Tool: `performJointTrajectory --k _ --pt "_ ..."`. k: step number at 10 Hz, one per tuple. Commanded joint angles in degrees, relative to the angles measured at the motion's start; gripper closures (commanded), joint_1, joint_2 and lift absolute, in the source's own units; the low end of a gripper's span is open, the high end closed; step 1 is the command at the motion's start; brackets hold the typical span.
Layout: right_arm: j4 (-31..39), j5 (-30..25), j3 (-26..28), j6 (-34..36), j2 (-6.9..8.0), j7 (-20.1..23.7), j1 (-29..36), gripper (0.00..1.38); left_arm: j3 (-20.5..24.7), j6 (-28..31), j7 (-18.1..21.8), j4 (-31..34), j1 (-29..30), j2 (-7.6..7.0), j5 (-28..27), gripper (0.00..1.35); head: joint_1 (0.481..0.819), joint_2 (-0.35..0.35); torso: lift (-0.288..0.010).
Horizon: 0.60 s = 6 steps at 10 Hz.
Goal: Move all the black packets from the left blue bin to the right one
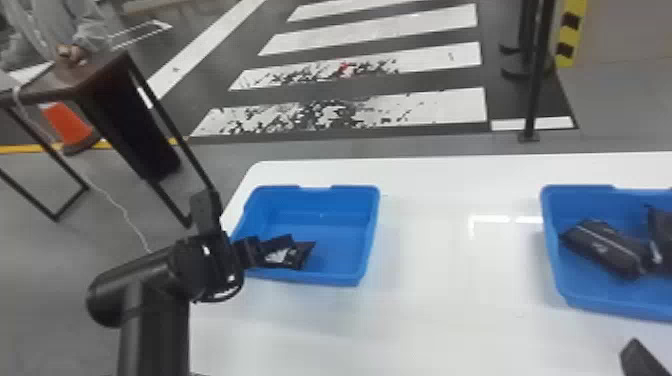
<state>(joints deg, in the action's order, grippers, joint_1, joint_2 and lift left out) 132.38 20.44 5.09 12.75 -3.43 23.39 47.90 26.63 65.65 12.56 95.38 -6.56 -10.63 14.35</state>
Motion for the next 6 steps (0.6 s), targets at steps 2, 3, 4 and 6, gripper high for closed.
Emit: performJointTrajectory --k 2,3,4,6 --pt "-0.3 0.2 -0.2 0.2 -0.09 0.2 -0.2 0.15 -3.0 -0.5 0.1 -1.1 -0.9 -1.50 0.2 1.19 0.695 0.335 -0.140" --pt "-0.3 0.4 -0.2 0.3 -0.09 0.2 -0.2 0.15 -4.1 -4.2 0.4 -1.0 -0.5 -1.94 0.4 1.20 0.695 0.329 -0.140" --pt "-0.4 0.5 -0.2 0.3 -0.18 0.3 -0.2 0.15 -4.2 -6.3 1.2 -0.8 -0.3 -1.94 0.0 1.20 0.695 0.322 -0.140" --pt "-0.4 0.6 -0.2 0.5 -0.18 0.3 -0.2 0.15 -3.9 -7.6 2.2 4.1 1.5 -1.94 0.5 1.20 0.695 0.317 -0.140"
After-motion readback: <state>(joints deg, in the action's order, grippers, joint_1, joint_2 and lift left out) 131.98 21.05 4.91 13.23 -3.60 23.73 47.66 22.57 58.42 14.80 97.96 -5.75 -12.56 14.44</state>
